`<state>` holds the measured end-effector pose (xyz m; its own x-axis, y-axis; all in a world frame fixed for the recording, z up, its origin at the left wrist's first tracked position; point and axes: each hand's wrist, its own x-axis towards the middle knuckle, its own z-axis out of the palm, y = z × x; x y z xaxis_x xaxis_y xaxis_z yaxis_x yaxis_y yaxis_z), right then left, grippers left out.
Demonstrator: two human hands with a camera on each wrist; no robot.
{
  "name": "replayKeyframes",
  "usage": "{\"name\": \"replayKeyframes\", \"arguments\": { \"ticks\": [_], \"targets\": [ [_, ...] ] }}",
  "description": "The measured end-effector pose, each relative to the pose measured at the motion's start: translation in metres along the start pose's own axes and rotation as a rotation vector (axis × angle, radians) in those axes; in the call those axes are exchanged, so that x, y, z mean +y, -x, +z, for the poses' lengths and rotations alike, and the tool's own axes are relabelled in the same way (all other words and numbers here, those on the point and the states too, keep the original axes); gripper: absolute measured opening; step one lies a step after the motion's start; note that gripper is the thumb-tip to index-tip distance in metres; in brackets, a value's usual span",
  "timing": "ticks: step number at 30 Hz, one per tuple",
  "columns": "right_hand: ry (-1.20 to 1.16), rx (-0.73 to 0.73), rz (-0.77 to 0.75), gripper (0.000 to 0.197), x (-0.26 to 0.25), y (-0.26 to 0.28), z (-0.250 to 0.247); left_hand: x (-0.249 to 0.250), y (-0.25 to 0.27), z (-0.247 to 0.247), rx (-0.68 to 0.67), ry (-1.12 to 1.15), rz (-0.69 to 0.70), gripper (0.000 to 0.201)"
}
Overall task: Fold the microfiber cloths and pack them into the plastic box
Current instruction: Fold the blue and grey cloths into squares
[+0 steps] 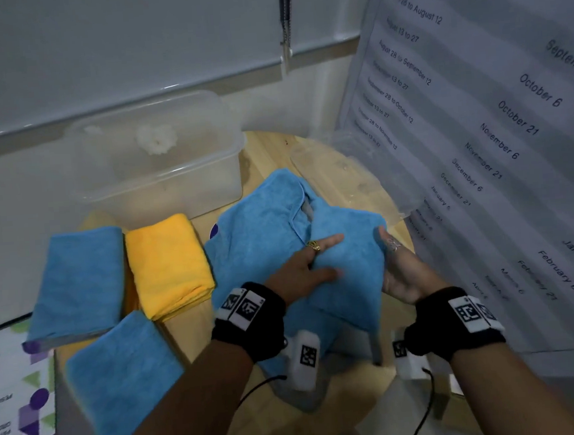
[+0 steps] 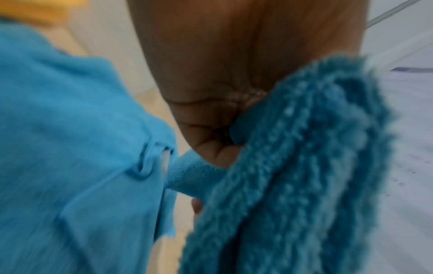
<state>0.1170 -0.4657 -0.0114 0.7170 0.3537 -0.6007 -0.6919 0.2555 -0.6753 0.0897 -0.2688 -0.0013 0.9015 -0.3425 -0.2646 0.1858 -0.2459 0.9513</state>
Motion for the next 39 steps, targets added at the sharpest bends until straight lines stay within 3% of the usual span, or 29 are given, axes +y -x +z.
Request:
{"name": "replayKeyframes", "arguments": {
  "ticks": [4,6,9,13,15,17,21,25,29,34,37,39],
  "targets": [
    [-0.204,-0.245,0.030,0.067,-0.003,-0.006,0.064,0.024,0.023,-0.056,0.203,0.035,0.034,0.047],
    [-0.182,-0.307,-0.035,0.074,0.004,-0.023,0.097,0.023,0.038,-0.090,0.290,0.124,0.017,0.050],
    [0.034,-0.283,-0.168,0.090,0.010,-0.052,0.150,0.017,0.061,-0.146,0.416,0.179,-0.029,0.057],
    [0.478,-0.394,-0.443,0.067,0.001,-0.084,0.218,0.010,0.080,-0.208,0.558,0.224,-0.025,0.065],
    [0.542,-0.416,-0.469,0.061,0.010,-0.102,0.233,-0.001,0.087,-0.224,0.600,0.184,-0.038,0.069],
    [0.546,-0.462,-0.403,0.063,0.035,-0.122,0.235,-0.023,0.091,-0.229,0.645,0.067,-0.141,0.072],
    [0.812,-0.373,-0.210,0.068,0.093,-0.151,0.221,-0.081,0.087,-0.211,0.582,-0.573,-0.512,0.084],
    [0.842,-0.377,-0.144,0.071,0.108,-0.161,0.215,-0.099,0.081,-0.186,0.534,-0.883,-0.423,0.067],
    [0.841,-0.429,-0.104,0.071,0.105,-0.167,0.213,-0.107,0.060,-0.188,0.386,-1.020,-0.426,0.056],
    [0.850,-0.496,-0.068,0.070,0.104,-0.166,0.209,-0.120,0.047,-0.187,0.368,-0.973,-0.572,0.055],
    [0.966,-0.512,-0.140,0.061,0.105,-0.162,0.211,-0.133,0.054,-0.185,0.339,-0.982,-0.625,0.056],
    [1.043,-0.448,-0.213,0.052,0.104,-0.159,0.205,-0.135,0.054,-0.187,0.333,-0.964,-0.666,0.056]
  ]
}}
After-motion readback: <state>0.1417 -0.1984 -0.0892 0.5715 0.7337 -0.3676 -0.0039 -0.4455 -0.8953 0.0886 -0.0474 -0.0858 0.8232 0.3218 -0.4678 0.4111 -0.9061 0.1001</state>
